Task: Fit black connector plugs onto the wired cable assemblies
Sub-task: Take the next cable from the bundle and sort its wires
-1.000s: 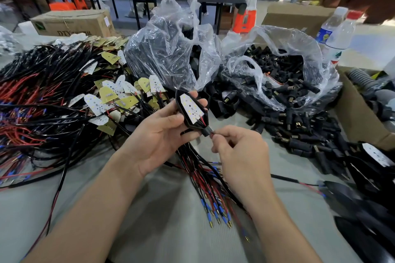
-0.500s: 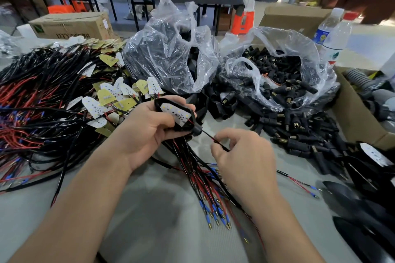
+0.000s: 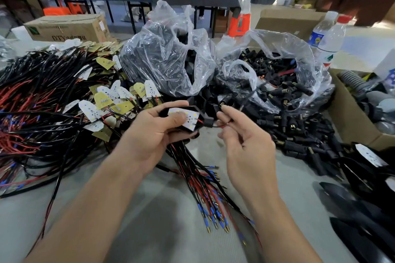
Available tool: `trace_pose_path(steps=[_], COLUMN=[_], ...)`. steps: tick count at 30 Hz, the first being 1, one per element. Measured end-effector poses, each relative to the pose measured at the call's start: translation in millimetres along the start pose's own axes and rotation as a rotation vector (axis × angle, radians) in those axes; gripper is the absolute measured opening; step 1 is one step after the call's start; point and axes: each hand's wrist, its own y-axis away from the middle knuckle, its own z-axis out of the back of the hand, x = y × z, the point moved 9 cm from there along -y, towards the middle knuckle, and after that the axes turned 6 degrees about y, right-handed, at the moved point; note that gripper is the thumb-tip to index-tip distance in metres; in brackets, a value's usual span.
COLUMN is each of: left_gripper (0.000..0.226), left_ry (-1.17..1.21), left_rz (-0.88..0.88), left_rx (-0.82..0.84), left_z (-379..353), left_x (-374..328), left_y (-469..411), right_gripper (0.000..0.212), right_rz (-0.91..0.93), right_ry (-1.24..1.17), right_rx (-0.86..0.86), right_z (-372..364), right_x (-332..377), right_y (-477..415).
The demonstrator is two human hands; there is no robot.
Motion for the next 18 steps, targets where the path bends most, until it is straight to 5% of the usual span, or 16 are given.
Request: trace_pose_path(steps=[3, 5, 9, 13, 15, 18], left_gripper=[0.023, 0.025, 0.031, 0.028, 0.032, 0.048], left_ry=[0.103, -0.08, -0.652, -0.614, -0.621, -0.537], left_rz=[0.025, 0.047, 0.138, 0.31, 0.29, 0.14], left_rx=[-0.042, -0.009, 0.309, 0.54, 0.452, 0.074], left_z=[-18.0, -30.1, -62.9, -77.5, -68.2, -39.0], left_x=[21.3, 34.0, 72.8, 87.5, 74.5, 47.2], left_y=[7.1, 13.8, 31.2, 50.5, 43.9, 22.7], right_gripper=[0.032, 0.03, 0.034, 0.037, 0.035, 0.032], right_rz=[-0.055, -0.069, -0.073, -0.067, -0.087, -0.104], right_ry=[-0.236, -0.3, -0.29, -0.15, -0.144, -0.177], right_rx=[-0.053, -0.104, -0.086, 0.04, 0.127, 0.336], right_z=[13.1, 25.4, 33.6, 30.0, 25.5, 8.9], right_x=[-6.6, -12.9, -16.4, -14.0, -12.9, -7.1], right_y=[-7.1, -13.0, -20.6, -21.1, -19.8, -13.6])
